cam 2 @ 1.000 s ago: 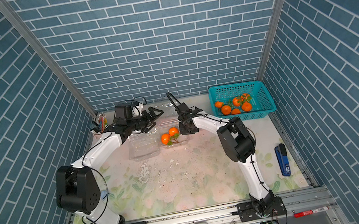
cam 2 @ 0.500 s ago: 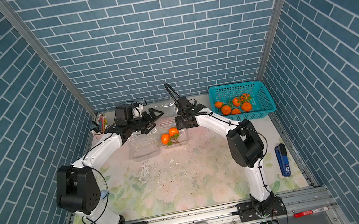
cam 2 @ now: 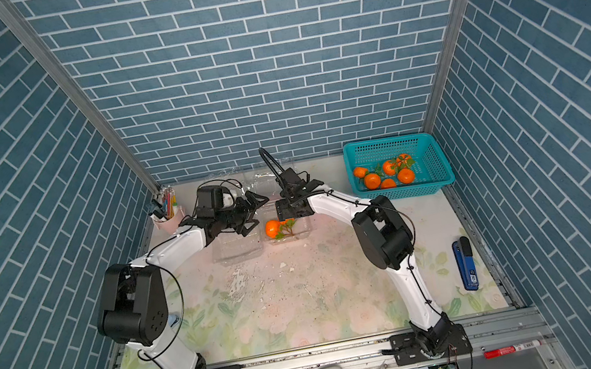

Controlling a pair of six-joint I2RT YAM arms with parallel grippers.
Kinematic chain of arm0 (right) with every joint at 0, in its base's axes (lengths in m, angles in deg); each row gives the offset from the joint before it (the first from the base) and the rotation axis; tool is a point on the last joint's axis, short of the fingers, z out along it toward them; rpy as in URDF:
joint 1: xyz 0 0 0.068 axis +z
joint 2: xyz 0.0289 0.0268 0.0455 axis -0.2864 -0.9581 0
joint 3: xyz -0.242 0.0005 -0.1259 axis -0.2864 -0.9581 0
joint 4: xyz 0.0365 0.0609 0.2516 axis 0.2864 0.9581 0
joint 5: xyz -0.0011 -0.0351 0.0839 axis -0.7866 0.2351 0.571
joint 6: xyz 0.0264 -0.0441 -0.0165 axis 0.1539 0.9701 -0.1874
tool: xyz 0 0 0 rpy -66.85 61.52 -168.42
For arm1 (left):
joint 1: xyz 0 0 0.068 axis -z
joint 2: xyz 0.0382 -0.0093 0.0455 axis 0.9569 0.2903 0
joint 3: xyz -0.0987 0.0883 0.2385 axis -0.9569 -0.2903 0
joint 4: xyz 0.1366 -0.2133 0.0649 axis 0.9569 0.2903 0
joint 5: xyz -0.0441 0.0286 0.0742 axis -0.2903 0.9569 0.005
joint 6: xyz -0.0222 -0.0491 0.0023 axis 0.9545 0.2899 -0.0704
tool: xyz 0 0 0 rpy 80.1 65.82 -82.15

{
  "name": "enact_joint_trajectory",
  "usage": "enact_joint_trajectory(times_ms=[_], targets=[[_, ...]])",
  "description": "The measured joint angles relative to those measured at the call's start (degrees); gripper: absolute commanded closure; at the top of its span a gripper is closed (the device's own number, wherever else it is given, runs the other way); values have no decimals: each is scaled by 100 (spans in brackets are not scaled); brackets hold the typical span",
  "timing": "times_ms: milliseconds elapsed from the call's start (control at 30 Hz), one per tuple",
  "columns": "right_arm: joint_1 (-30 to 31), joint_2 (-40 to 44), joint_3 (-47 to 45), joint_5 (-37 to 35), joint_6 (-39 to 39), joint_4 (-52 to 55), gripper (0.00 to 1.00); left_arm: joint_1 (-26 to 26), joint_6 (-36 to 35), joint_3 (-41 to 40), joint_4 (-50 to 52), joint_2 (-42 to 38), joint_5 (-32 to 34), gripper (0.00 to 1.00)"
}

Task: Take oranges out of containers
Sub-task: Place the packing box at the center of the board, then pick up the orange from the packing box.

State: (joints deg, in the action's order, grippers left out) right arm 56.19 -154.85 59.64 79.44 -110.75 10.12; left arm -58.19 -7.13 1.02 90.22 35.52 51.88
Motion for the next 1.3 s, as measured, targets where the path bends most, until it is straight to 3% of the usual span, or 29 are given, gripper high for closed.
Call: enact_joint_trajectory(times_ms=[200, 400, 600, 667, 1067, 1300], targets=[[0, -317, 94, 20, -2, -68, 17, -4, 157, -24, -118, 0, -7, 1], [4, -448, 125, 61, -50, -133, 20, -4, 221, -24, -157, 0, -9, 1], [11, -494, 125, 105, -173, -190, 45, -4, 227, -24, -157, 0, -9, 1], [11, -494, 125, 109, -203, -192, 49, -7, 227, -24, -160, 0, -9, 1], [11, -417, 125, 105, -238, -155, 50, -9, 177, -24, -374, -15, -50, 1], [-13, 63, 125, 55, -236, -2, 50, -9, 37, -24, -455, -219, -52, 1]])
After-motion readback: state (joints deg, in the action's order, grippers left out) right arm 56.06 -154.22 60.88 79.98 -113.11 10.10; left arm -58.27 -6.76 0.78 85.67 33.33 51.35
